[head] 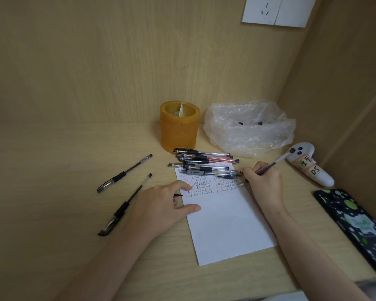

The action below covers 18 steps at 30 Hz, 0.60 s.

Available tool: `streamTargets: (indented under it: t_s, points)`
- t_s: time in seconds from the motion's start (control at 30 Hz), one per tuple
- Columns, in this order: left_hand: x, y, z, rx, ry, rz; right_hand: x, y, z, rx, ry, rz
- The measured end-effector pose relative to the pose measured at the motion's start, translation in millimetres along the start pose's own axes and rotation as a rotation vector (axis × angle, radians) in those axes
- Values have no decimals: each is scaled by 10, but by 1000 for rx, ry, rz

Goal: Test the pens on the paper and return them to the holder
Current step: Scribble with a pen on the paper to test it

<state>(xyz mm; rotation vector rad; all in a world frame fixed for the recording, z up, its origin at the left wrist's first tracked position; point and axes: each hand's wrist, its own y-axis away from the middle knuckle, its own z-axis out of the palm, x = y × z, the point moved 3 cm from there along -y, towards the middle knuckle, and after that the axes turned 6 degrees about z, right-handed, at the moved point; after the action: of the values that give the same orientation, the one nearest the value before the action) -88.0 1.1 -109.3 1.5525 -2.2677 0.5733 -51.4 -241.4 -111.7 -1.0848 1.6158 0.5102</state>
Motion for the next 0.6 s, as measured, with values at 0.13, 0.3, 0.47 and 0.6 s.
streamTargets:
  t_s: [0.13,0.3,0.47,0.6]
  points:
    - [0,6,1,4,-3,-1,0,4,-8,-7,-47,24]
    - [3,1,0,5,-3,-4,-15,13,13,-20,-14,6]
    - [-6,6,2,0,-7,-7,-27,24,6,-25,-6,8]
    - [-2,5,2,4,-15,-5,-25,21,9,-33,-19,13]
